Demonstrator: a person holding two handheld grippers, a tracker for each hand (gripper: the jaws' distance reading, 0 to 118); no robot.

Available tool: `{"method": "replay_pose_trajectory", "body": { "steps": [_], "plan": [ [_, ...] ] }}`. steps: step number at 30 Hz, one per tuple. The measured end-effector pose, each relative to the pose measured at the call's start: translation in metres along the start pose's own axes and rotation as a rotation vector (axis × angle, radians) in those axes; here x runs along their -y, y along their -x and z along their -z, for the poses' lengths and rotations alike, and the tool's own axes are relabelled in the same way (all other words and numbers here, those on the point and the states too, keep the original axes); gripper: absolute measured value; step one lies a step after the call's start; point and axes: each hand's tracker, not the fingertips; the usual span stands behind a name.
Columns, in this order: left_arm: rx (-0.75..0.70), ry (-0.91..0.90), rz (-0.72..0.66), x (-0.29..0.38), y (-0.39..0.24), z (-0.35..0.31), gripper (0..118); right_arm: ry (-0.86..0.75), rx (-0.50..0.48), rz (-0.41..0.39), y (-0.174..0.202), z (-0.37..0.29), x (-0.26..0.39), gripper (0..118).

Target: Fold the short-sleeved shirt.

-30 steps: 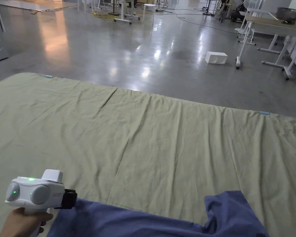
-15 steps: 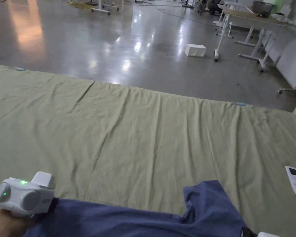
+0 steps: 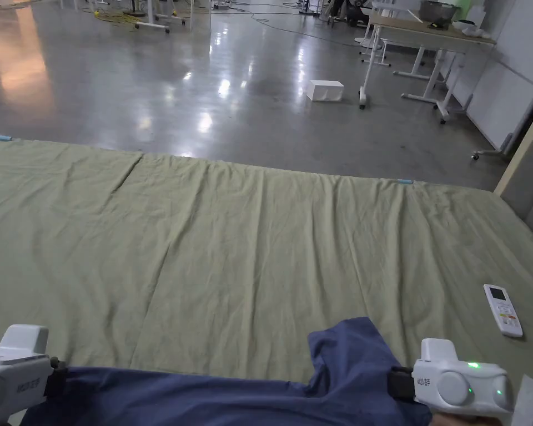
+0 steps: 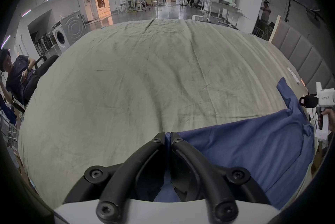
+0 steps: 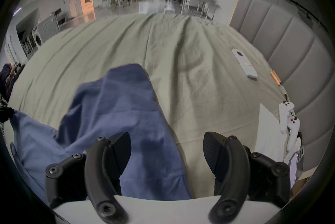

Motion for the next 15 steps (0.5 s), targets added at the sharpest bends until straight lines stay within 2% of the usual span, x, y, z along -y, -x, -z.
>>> {"method": "replay_pose_trajectory", "body": {
  "steps": [3,7,9,12,13,15],
  "plan": [
    [-0.006,-0.005,-0.012,0.002,-0.002,-0.005,6,0.063,-0.02,0.004,-0.001,0.022,-0.004,84],
    [-0.009,-0.008,-0.024,0.003,-0.005,-0.009,6,0.076,-0.04,-0.028,0.005,0.03,-0.002,70],
    [-0.013,-0.009,-0.026,0.005,-0.007,-0.01,6,0.073,-0.045,-0.027,0.004,0.027,-0.003,56],
    [-0.015,-0.007,-0.022,0.006,-0.008,-0.009,6,0.057,-0.043,-0.032,0.01,0.021,-0.004,8],
    [-0.018,-0.007,-0.02,0.008,-0.009,-0.01,6,0.047,-0.041,-0.042,0.011,0.02,-0.004,1],
    [-0.016,-0.006,-0.02,0.01,-0.006,-0.007,6,0.038,-0.041,-0.062,0.017,0.016,-0.003,1]
  ]
}}
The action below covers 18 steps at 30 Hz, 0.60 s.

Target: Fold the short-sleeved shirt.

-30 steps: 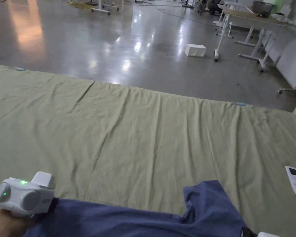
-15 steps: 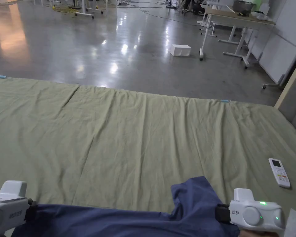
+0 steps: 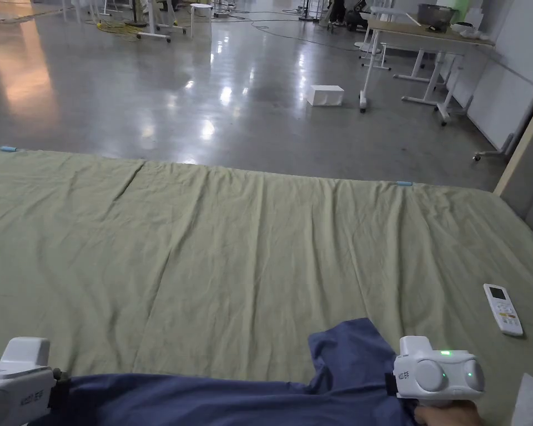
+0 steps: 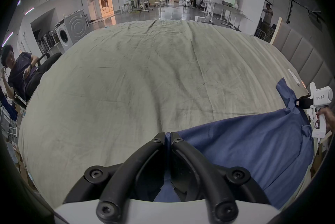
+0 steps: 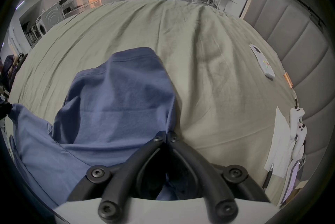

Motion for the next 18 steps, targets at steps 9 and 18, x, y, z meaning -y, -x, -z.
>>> {"method": "replay_pose_trajectory", "body": {
  "steps": [9,18],
  "plan": [
    [0.015,-0.053,-0.021,0.003,0.01,-0.02,6,-0.13,-0.043,0.069,-0.009,-0.055,0.014,0],
    [0.049,-0.127,-0.031,0.014,0.026,-0.08,6,-0.259,-0.059,0.039,-0.02,-0.149,0.043,0]
  ]
}}
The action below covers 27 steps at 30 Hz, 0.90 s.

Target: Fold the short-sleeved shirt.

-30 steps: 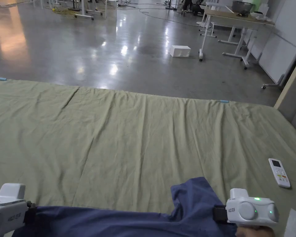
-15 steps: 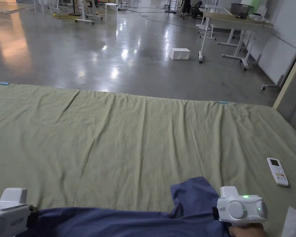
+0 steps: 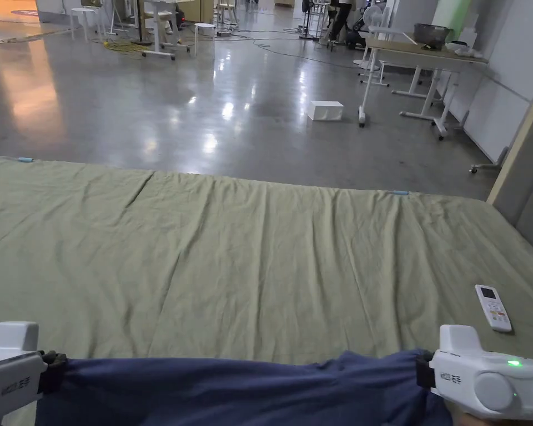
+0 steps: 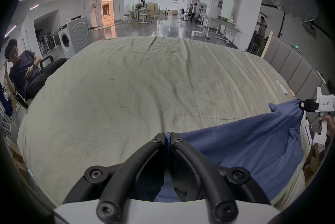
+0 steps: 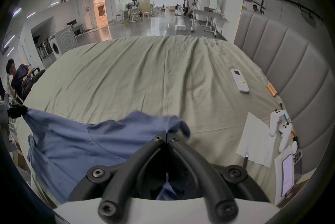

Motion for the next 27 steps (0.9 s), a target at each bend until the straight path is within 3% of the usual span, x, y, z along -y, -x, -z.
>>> {"method": "replay_pose_trajectory", "body": {
  "steps": [8,16,27],
  "plan": [
    [0.037,-0.046,-0.018,0.018,0.02,-0.055,6,-0.033,0.008,-0.027,0.0,-0.072,0.037,0],
    [0.064,0.0,-0.013,0.066,0.027,-0.088,6,0.053,0.008,-0.051,-0.001,-0.11,0.103,0],
    [0.032,0.179,0.006,0.146,0.034,-0.081,6,0.231,0.013,-0.06,0.003,-0.093,0.186,0]
  ]
}}
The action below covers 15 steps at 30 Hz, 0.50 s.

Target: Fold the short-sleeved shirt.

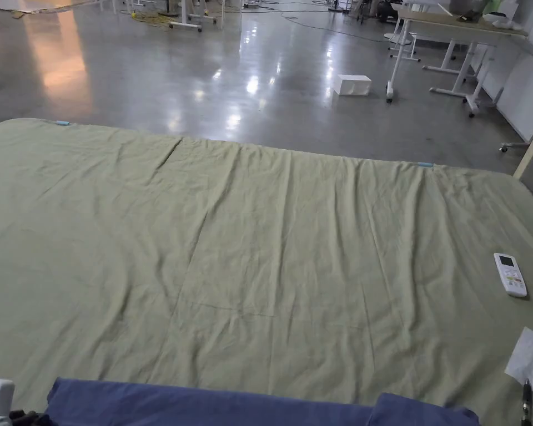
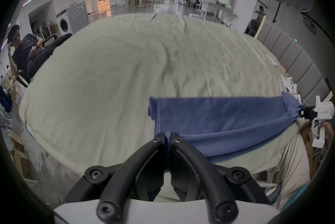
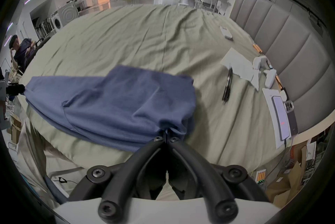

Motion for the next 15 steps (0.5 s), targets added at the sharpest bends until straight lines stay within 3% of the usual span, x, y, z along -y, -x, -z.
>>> {"method": "replay_pose_trajectory", "body": {
  "steps": [9,11,12,13,15],
  "plan": [
    [-0.047,0.072,0.011,0.023,-0.007,0.032,6,0.029,0.021,0.006,0.01,0.034,0.02,1],
    [-0.048,0.063,-0.002,0.022,-0.002,0.037,7,0.019,0.035,-0.001,0.014,0.031,0.019,6],
    [-0.048,0.063,0.001,0.022,0.0,0.039,8,0.019,0.04,-0.004,0.015,0.029,0.018,12],
    [-0.05,0.06,0.007,0.02,0.0,0.037,15,0.016,0.049,-0.005,0.016,0.025,0.016,28],
    [-0.057,0.045,0.011,0.016,-0.001,0.033,36,0.0,0.088,-0.011,0.018,0.015,0.009,73]
  ]
}}
